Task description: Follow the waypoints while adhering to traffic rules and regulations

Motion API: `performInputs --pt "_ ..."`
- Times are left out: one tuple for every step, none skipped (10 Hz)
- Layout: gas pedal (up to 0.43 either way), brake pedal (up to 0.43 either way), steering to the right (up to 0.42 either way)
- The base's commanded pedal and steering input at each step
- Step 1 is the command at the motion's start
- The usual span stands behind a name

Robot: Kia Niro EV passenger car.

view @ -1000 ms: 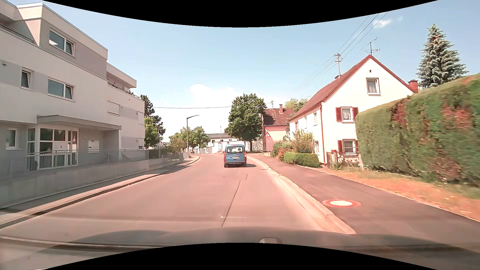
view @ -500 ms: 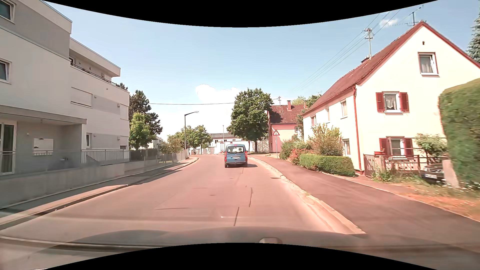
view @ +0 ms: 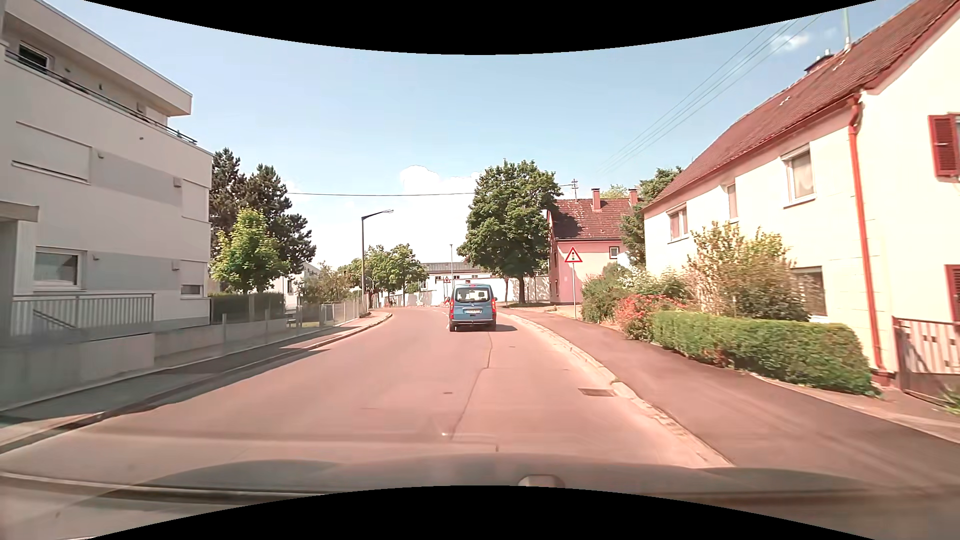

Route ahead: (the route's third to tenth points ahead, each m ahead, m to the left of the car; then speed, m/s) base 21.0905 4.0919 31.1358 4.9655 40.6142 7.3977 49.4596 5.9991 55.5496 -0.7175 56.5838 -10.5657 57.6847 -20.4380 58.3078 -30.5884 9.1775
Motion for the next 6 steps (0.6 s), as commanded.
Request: performInputs --pt "0.039 0.0 -0.016" --pt "0.028 0.0 -0.016" --pt "0.008 0.0 -0.016" --pt "0.0 0.0 -0.016" --pt "0.0 0.0 -0.016" --pt "0.0 0.0 -0.019"
